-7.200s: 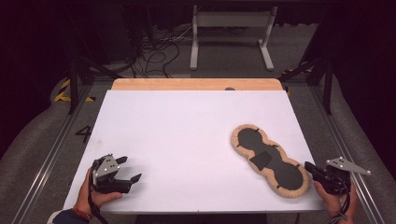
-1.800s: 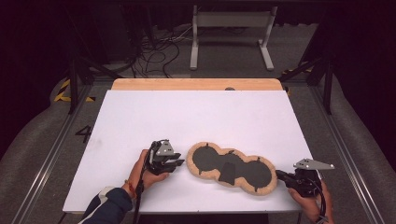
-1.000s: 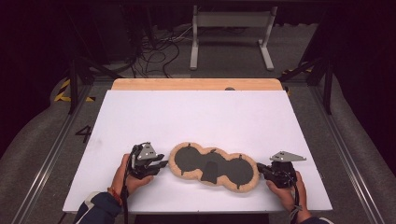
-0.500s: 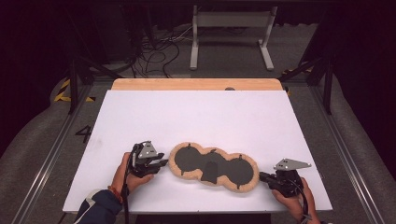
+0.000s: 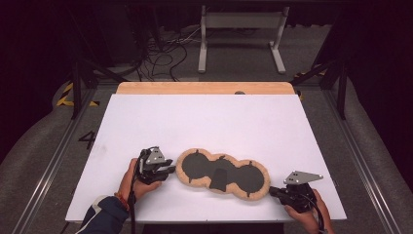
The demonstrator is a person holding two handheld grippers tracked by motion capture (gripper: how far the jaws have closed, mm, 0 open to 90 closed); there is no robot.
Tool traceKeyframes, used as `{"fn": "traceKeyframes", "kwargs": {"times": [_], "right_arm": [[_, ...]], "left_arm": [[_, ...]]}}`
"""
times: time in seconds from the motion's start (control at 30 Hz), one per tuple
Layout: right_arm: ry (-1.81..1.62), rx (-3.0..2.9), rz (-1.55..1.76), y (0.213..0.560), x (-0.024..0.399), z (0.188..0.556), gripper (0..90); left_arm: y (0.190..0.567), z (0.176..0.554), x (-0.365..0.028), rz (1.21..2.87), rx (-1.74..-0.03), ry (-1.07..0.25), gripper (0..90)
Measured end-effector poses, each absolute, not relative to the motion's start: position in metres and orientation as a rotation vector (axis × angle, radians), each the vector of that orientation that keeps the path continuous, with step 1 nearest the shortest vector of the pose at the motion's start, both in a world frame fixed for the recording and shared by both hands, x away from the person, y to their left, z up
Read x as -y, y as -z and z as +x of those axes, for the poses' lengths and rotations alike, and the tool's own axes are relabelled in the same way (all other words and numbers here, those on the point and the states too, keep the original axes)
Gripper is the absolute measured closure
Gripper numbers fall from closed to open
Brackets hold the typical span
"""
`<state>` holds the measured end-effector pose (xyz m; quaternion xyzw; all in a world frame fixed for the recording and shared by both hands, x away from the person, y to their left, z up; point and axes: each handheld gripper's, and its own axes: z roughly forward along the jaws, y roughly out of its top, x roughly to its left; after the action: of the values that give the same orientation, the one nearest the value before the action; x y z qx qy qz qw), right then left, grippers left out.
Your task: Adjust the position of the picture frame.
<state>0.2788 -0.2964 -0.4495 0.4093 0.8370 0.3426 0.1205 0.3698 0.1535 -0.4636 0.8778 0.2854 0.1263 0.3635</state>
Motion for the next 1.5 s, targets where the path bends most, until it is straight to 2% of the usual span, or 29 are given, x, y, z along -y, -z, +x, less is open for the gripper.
{"fn": "traceKeyframes", "kwargs": {"times": [1.5], "right_arm": [[-0.989,-2.314,1.22,0.454,0.278,0.331,90.0]], "left_arm": [[0.466,0.38,-0.166,2.175,-0.893,-0.338,73.9]]}}
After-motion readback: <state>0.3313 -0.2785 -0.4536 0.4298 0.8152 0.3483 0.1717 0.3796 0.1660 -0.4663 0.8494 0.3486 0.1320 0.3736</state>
